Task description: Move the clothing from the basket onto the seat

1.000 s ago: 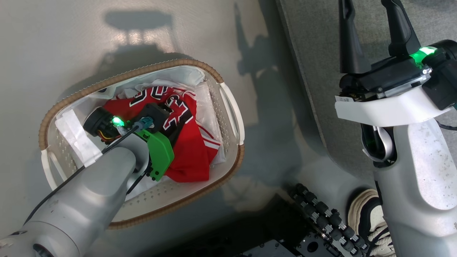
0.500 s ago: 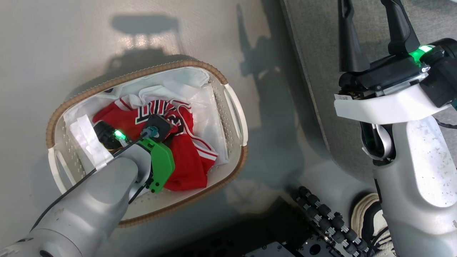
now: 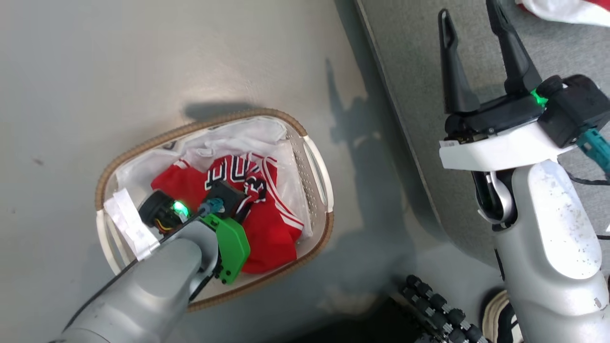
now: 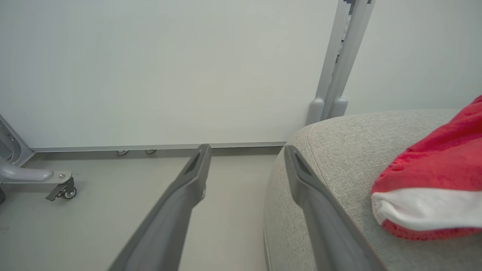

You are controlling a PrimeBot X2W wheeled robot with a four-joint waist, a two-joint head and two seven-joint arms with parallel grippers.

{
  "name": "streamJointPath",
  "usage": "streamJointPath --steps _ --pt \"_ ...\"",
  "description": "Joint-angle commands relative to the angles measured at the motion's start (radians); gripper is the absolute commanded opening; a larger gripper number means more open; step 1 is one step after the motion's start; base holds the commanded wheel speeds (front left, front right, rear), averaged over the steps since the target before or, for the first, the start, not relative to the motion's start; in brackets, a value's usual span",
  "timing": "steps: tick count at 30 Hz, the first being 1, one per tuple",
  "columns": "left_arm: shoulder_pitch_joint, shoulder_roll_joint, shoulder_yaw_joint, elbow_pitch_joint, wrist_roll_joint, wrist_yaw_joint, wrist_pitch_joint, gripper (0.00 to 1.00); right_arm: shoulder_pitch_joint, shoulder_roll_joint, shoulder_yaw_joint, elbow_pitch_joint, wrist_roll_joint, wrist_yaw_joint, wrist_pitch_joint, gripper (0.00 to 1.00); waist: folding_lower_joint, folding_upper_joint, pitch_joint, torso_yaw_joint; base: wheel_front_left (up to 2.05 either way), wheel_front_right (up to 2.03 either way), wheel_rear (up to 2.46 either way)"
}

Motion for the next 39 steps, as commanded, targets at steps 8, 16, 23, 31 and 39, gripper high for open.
streamJointPath --steps 8,16,23,31,39 --pt "0.068 -0.032 0.0 -0.007 -0.084 -0.003 -0.048 0.0 0.081 -0.003 0.0 0.073 -0.036 -0.001 -0.002 1.0 0.0 0.0 -0.214 0.094 0.0 0.0 0.0" --pt "0.12 -0.037 0.108 -0.125 -0.065 -0.003 -0.052 0.0 0.167 -0.004 0.006 0.121 -0.05 -0.001 -0.002 1.0 0.0 0.0 -0.337 0.155 0.0 0.0 0.0" --pt "0.192 -0.044 0.243 -0.252 0.021 -0.003 -0.052 0.0 0.237 -0.004 -0.006 0.15 -0.065 -0.001 -0.002 1.0 0.0 0.0 -0.434 0.206 0.0 0.0 0.0" --pt "0.28 -0.051 0.396 -0.382 0.109 -0.003 -0.052 0.0 0.307 -0.004 -0.004 0.176 -0.046 -0.001 -0.002 1.0 0.0 0.0 -0.531 0.237 0.0 0.0 0.0" --pt "0.343 -0.072 0.532 -0.484 0.175 -0.003 -0.052 0.0 0.371 -0.004 -0.008 0.196 -0.036 -0.001 -0.002 1.0 0.0 0.0 -0.61 0.255 0.0 0.0 0.0"
